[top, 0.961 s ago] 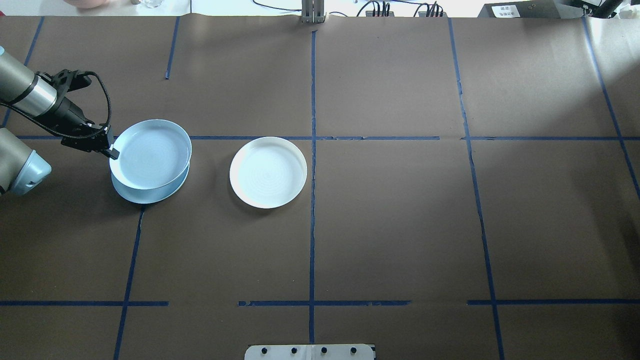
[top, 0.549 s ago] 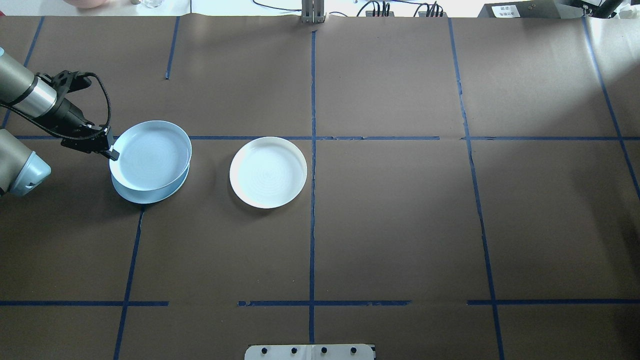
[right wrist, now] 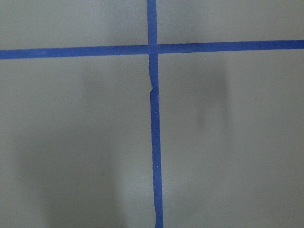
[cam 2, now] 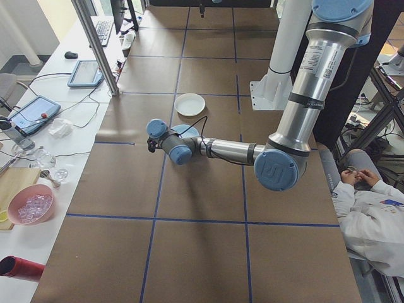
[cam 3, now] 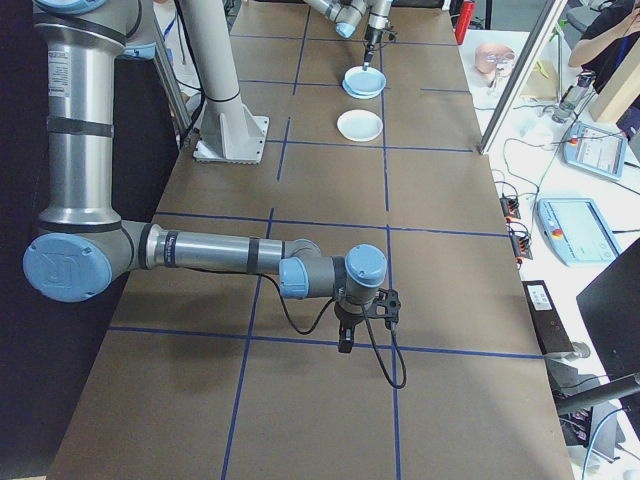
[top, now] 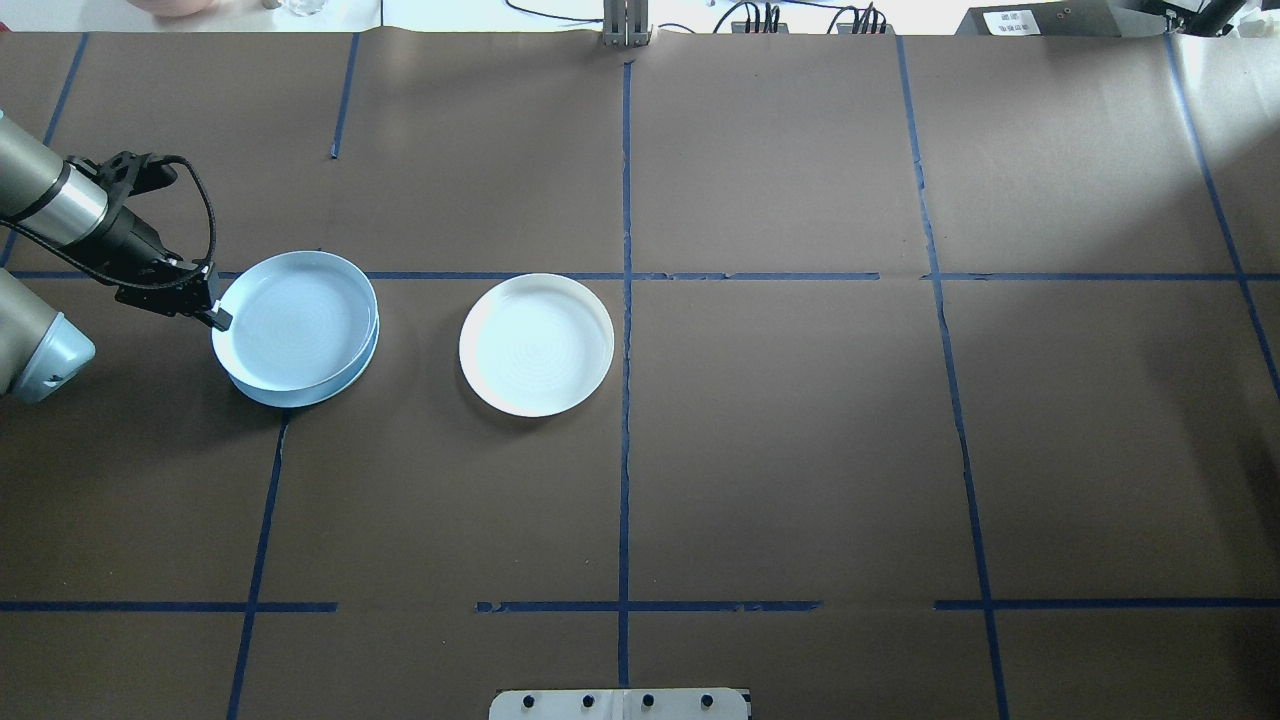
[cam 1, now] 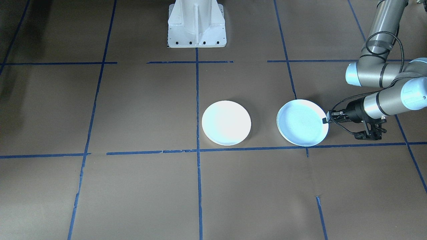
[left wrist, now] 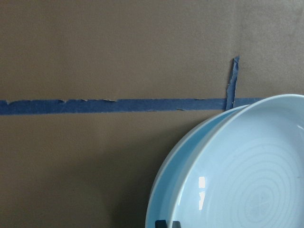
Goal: Stack plate in center
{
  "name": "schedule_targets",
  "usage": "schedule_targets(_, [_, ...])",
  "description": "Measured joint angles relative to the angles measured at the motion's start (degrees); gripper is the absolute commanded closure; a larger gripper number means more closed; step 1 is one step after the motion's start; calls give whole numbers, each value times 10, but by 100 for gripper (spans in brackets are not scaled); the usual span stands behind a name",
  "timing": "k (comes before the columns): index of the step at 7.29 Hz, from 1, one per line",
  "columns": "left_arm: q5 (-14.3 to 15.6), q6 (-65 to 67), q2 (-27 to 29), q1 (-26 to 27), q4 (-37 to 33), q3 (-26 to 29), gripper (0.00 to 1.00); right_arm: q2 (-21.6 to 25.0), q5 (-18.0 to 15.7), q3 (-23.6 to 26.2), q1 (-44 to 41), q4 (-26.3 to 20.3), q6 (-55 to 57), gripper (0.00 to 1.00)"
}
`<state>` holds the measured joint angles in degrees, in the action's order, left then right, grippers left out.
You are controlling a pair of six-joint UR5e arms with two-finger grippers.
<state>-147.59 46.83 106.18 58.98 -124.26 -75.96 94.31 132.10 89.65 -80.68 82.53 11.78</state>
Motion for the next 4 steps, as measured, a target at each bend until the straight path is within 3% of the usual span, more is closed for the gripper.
schedule_targets(2, [-1,2,-5,-1,9,-12,100,0,0,0,0,0,0,0])
schedule_targets(3, [-1,2,-7,-1,11,-15,89,0,0,0,0,0,0,0])
schedule_targets(4, [-1,2,-7,-1,12,-16,21,0,0,0,0,0,0,0])
